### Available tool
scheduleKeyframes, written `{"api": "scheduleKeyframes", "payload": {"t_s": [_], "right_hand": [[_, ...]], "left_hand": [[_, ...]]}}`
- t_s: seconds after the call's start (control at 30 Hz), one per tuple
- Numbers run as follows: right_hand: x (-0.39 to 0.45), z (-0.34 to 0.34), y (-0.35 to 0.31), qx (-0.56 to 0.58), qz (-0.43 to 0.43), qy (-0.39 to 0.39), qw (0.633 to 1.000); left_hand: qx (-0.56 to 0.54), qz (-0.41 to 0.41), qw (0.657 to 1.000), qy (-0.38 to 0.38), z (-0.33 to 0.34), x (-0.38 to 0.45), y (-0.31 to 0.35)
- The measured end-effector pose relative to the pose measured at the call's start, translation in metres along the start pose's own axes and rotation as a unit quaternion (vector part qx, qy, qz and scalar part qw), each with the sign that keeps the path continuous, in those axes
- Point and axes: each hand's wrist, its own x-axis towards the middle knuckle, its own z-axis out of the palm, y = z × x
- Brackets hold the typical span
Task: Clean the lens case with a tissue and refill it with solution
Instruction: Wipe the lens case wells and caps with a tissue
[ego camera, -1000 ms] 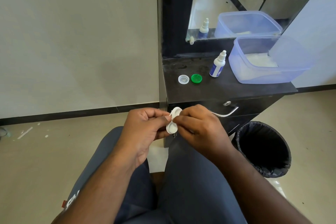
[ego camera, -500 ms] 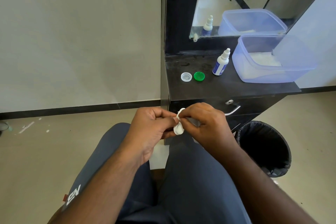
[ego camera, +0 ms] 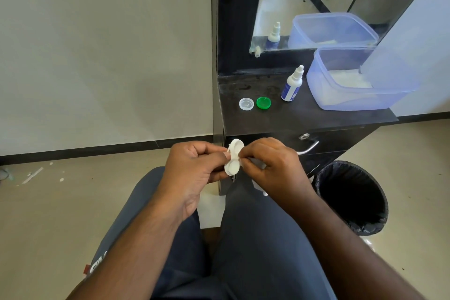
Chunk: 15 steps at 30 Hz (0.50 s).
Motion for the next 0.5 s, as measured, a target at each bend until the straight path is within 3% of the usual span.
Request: {"api": "scheduleKeyframes", "payload": {"t_s": [0.13,0.27,0.4,0.5], "right_hand": [[0.006,0.000,-0.008,0.026,0.012,0.027,0.999],[0.004,0.002,0.000,0.011,0.036,0.024,0.999],[-0.005,0.000,0.001,0.143,0.165,0.065,0.974],[-0.003,0.001,-0.006,0.181,0.179,0.066,0.965]], "left_hand": [[-0.001,0.004,1.000,-0.009,0.005,-0.001,0.001],[-0.072,-0.014,0.997,0.012,0.001,0.000,0.000],[-0.098,-0.031,0.994,0.025,-0.005,0.003,0.002],[-0.101,-0.036,0.994,0.022,-0.003,0.003,0.001]]}}
